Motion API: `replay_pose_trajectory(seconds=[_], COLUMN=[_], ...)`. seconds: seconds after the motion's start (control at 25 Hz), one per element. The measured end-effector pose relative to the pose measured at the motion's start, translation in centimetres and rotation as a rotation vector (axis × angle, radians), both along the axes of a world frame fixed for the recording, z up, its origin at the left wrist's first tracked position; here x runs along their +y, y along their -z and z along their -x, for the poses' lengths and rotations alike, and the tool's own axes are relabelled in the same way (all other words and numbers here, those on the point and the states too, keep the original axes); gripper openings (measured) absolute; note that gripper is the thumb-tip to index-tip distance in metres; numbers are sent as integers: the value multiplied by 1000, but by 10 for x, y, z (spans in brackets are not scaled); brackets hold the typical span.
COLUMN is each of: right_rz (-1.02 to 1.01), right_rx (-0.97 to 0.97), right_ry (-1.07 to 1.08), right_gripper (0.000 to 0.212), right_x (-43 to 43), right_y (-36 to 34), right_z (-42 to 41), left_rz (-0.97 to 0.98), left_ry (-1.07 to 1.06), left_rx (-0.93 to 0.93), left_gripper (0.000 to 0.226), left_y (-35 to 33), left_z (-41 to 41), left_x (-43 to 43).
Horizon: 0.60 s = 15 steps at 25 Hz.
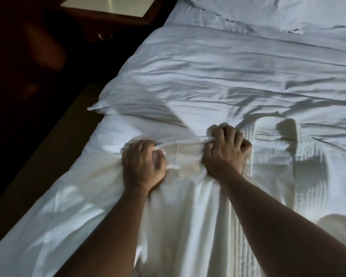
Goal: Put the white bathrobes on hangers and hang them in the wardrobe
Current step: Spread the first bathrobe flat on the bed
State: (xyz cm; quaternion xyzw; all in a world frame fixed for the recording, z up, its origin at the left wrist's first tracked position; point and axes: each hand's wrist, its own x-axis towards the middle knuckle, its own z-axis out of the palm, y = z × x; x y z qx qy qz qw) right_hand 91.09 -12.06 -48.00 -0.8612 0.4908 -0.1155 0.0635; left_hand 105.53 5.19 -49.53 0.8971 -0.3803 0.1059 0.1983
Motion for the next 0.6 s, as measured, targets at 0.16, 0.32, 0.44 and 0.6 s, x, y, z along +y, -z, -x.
replay_pose_trajectory(seconds=[0.16,0.32,0.44,0.6], right_rz=[34,102,116,133], right_rx=[63,51,36,-21], right_ry=[33,21,32,15], right_gripper=[31,34,35,37], right_x=[-5,-5,-5,-5], right_y=[9,16,16,16], right_z=[-1,-4,-5,-3], left_rz=[-6,-104,-192,-185], left_ry=[194,253,253,-273], left_rx=[89,108,-3,20], left_gripper=[17,24,32,19], left_y=[-24,-44,-54,-53], left_z=[-11,-52,-87,-106], left_x=[14,88,110,122])
